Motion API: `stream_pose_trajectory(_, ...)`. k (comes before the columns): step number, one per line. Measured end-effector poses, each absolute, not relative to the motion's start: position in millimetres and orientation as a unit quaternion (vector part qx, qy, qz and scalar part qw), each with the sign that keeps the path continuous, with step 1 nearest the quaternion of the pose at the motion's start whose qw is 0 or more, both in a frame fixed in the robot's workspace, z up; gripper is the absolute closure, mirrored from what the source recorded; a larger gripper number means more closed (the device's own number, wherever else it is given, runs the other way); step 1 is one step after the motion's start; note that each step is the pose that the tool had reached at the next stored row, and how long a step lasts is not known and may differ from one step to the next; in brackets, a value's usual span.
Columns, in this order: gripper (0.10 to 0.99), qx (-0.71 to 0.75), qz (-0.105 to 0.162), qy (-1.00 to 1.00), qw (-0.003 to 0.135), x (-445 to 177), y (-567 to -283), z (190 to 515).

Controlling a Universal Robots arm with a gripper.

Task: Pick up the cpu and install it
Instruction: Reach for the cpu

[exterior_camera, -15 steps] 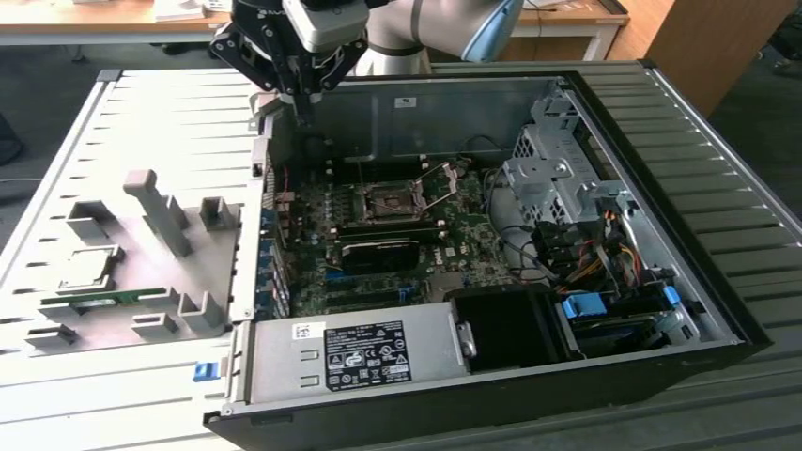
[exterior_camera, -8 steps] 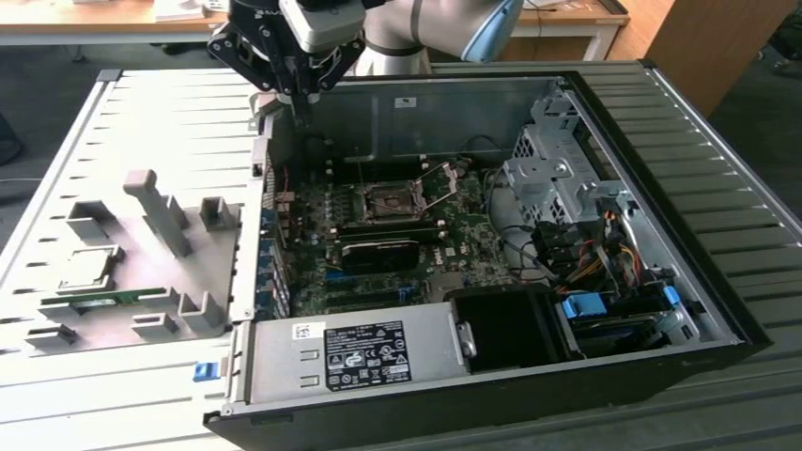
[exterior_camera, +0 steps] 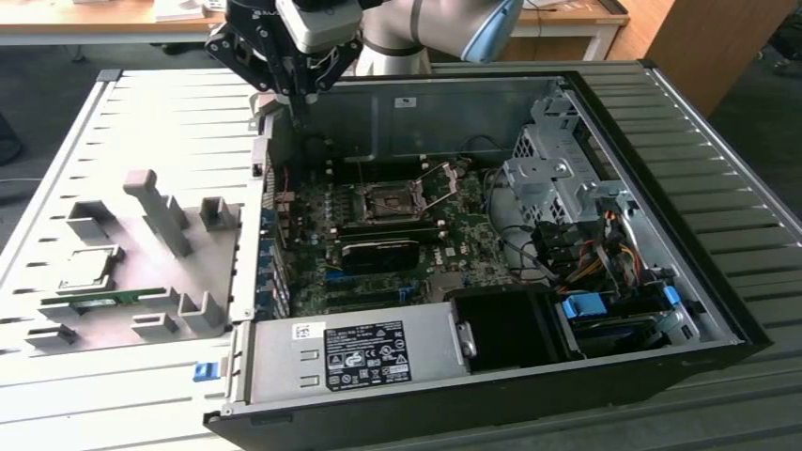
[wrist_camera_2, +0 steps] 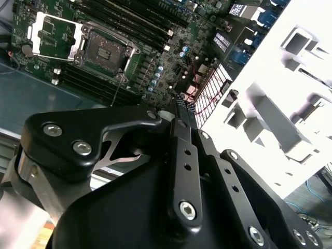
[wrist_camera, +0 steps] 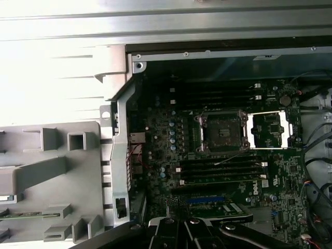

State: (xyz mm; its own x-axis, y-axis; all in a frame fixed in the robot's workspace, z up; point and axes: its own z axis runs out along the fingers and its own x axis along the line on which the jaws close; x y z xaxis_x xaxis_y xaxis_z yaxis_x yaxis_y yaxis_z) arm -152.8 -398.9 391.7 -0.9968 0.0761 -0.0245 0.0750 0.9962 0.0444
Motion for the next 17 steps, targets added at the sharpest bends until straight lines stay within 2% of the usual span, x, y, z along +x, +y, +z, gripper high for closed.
stream_pose_trajectory(17, 0.980, 0.038, 0.022, 0.999, 0.013, -158.2, -398.9, 391.3)
